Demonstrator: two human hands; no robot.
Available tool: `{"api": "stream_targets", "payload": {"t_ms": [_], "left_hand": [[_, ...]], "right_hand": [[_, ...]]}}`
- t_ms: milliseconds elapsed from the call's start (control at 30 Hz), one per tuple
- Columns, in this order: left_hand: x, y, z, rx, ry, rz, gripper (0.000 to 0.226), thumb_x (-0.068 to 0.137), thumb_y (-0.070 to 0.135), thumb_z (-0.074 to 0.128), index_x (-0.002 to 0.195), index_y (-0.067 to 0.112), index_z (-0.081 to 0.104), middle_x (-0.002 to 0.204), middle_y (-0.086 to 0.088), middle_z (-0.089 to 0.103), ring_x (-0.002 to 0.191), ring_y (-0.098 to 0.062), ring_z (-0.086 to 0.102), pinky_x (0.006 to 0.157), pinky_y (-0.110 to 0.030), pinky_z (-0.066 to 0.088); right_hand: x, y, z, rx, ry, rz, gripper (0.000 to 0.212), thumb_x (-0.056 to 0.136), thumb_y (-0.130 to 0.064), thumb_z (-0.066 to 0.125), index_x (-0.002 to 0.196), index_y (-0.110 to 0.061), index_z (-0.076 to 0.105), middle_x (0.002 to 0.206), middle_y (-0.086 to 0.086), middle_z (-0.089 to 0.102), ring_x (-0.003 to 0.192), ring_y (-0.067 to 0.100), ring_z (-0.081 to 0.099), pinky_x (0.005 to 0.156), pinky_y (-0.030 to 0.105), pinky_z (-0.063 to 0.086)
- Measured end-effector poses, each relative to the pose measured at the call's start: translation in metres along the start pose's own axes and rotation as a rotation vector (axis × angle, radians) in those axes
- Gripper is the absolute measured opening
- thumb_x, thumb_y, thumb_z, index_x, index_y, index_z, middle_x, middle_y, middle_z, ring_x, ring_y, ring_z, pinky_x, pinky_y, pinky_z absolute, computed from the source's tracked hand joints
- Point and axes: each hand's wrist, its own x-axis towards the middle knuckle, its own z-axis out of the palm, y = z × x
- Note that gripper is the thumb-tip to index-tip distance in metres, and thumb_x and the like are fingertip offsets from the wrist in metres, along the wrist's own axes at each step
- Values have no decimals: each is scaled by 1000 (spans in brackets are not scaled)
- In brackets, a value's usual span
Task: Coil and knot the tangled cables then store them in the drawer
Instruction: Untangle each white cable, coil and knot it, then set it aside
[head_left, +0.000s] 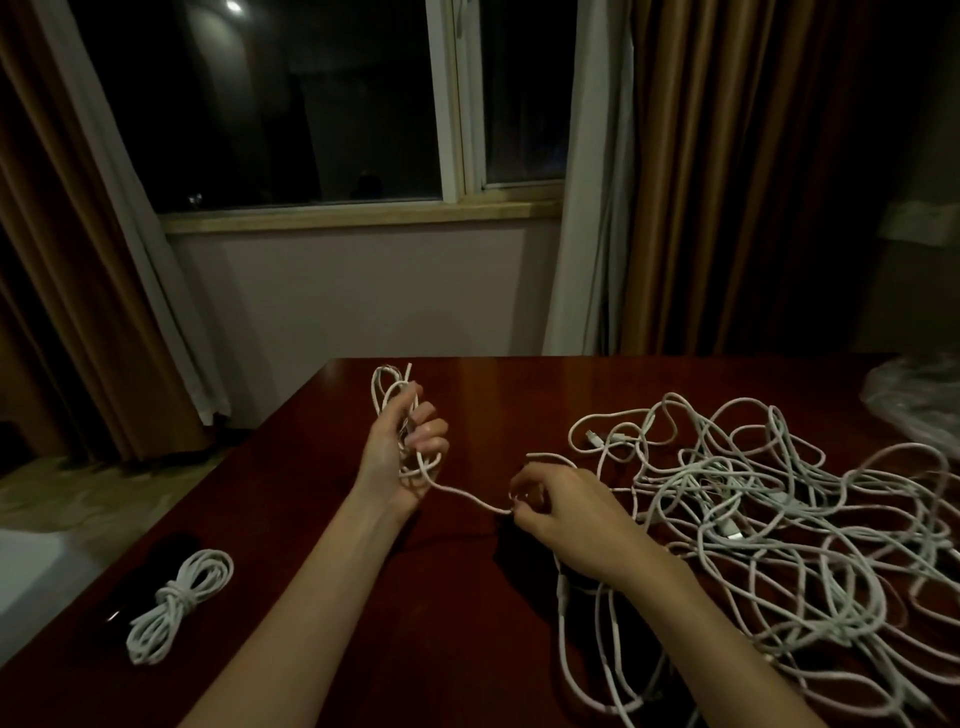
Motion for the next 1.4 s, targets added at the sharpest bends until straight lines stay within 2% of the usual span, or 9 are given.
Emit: {"api": "stream_targets", "payload": {"t_ms": [200, 333, 567, 700, 833, 967, 1133, 1267, 1400], "left_hand": [[-5, -13, 1, 556, -48, 25, 18, 75, 15, 65, 76, 13, 48, 62, 3, 44, 34, 0, 24, 33, -12, 22], [-8, -15, 3, 590, -71, 9, 21, 86, 16, 61, 73, 14, 44, 58, 6, 45, 34, 0, 25, 33, -12, 23], [-2, -4, 0, -18, 13, 33, 24, 96, 24, 49, 74, 14, 46, 46, 8, 29, 29, -3, 25, 29, -11, 22], [0, -1, -2, -225, 21, 39, 29, 97, 27, 49, 73, 12, 45, 47, 7, 28, 28, -6, 24, 30, -12, 23], [1, 4, -4, -370, -43, 27, 24, 88, 27, 55, 70, 12, 49, 48, 6, 28, 29, -8, 26, 31, -14, 25], [3, 6, -8, -348, -16, 31, 24, 89, 28, 54, 71, 13, 49, 47, 7, 30, 29, -7, 26, 30, -14, 25], [-3, -1, -1, 414, 7, 154, 12, 88, 19, 58, 81, 15, 49, 65, 3, 50, 32, 0, 25, 31, -12, 22], [-11, -18, 1, 911, -247, 34, 26, 76, 21, 78, 87, 9, 56, 69, 3, 57, 41, -1, 40, 39, -13, 32], [-17, -30, 6, 1172, -434, 4, 10, 85, 18, 71, 83, 15, 61, 63, 13, 61, 58, 1, 57, 59, -13, 43]], "right_hand": [[1, -1, -8, 278, 172, 117, 14, 97, -20, 51, 107, -22, 61, 87, -7, 66, 79, 11, 67, 75, 31, 57], [0, 3, -16, 336, 326, 138, 20, 100, -18, 48, 112, -29, 58, 83, -5, 68, 72, 5, 64, 65, 27, 54], [2, 13, -10, -105, 276, 65, 19, 96, -13, 53, 103, -15, 70, 115, -5, 49, 92, 8, 52, 70, 13, 43], [2, 5, -5, -227, 108, -142, 34, 95, -5, 46, 115, -21, 69, 136, -11, 48, 121, 11, 39, 98, 30, 42], [-1, -3, 1, -188, -121, -192, 31, 93, -28, 52, 122, -21, 63, 124, -7, 59, 123, 9, 40, 103, 35, 36], [-1, 3, -5, -120, -109, -188, 17, 94, -32, 58, 105, -21, 66, 101, -10, 58, 100, 5, 49, 90, 28, 44], [1, 2, -17, 196, 124, -84, 13, 91, -30, 64, 90, -21, 73, 75, -11, 70, 73, -1, 65, 73, 18, 53], [0, 3, -21, 202, 203, -49, 15, 89, -30, 67, 86, -18, 76, 69, -7, 71, 66, 1, 66, 69, 21, 55], [1, 7, -19, 251, 249, 7, 13, 87, -29, 69, 87, -16, 69, 69, -3, 72, 63, 5, 69, 66, 32, 59]]}}
